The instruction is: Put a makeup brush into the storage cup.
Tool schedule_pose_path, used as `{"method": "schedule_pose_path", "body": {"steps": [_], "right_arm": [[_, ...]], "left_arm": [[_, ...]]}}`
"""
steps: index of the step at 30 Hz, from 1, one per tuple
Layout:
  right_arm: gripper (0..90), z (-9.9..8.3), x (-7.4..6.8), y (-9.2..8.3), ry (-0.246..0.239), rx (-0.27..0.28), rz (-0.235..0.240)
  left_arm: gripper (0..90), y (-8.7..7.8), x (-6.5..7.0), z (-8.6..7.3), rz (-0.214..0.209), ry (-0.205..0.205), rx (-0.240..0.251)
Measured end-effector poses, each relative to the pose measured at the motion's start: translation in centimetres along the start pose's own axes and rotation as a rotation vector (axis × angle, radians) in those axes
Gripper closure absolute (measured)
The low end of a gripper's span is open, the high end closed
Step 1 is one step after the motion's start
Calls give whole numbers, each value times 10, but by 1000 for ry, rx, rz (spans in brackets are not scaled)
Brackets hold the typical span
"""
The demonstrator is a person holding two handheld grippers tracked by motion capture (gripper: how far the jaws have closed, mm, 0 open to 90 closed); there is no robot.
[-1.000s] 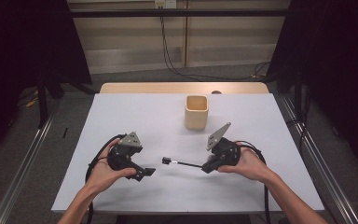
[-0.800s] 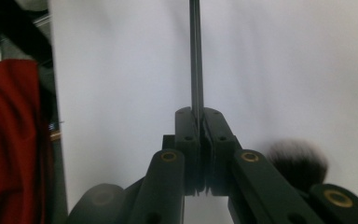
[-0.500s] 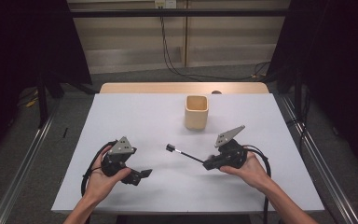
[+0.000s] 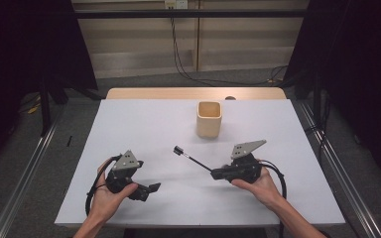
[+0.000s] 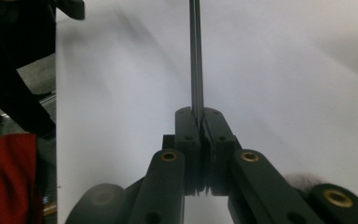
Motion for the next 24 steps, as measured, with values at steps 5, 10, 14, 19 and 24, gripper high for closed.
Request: {"method": "schedule_pose_path", "body": {"steps": [5, 10, 14, 19, 24], "right_arm": [[863, -1, 2, -3, -3, 59, -5], [863, 0, 2, -6, -8, 128, -10], [863, 0, 0, -7, -27, 168, -8], [863, 1, -2, -8, -40, 202, -4], [863, 2, -4, -8, -49, 217, 2]], "left_arm": [[40, 0, 0, 1, 7, 4, 9], [39, -2, 0, 2, 26, 4, 50], [39, -1, 2, 1, 18, 6, 92], [39, 0, 4, 3, 10, 5, 154], [53, 2, 7, 5, 5, 4, 189]]}}
Point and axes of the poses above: each handheld gripper's, and its own axes: y roughly forward along the jaws, z roughly out of its top, x roughly to its right, the point moved 2 cm from there along y, roughly forward along the jaws
